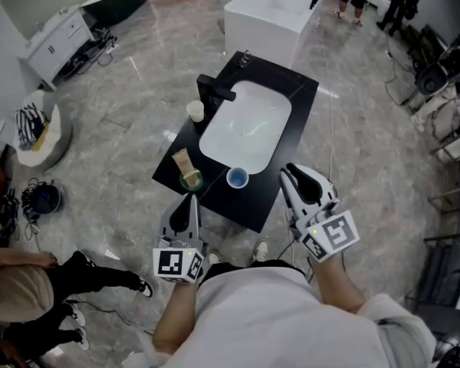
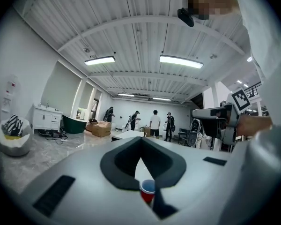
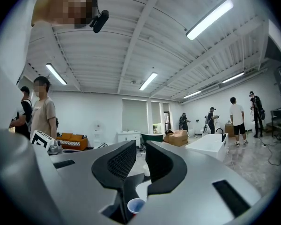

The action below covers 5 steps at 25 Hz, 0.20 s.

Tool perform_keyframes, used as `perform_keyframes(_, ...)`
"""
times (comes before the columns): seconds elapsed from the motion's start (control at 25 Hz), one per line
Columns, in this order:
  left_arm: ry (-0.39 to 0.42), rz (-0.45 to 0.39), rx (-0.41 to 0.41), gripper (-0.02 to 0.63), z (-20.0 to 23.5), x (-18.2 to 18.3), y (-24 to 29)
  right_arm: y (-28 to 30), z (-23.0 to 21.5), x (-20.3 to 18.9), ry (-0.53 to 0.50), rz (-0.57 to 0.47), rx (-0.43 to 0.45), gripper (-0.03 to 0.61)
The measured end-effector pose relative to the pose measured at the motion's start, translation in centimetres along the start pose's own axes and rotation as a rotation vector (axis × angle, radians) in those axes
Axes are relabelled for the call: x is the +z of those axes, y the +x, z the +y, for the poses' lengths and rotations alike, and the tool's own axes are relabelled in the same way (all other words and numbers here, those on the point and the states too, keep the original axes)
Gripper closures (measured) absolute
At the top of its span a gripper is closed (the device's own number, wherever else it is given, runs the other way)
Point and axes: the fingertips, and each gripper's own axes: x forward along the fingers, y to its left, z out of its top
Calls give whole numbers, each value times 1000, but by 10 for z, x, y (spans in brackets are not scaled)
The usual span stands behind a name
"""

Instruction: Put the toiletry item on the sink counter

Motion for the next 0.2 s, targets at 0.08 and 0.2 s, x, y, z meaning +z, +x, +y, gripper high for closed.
perform_keyframes(0.08,1,3,3,612,-1,-1,-2,-1,0,2,-1,-7,-1,503)
perform_keyframes(0.2,4,1,4,612,-3,-1,-2,-4,-3,5,-4,-18,-5,503)
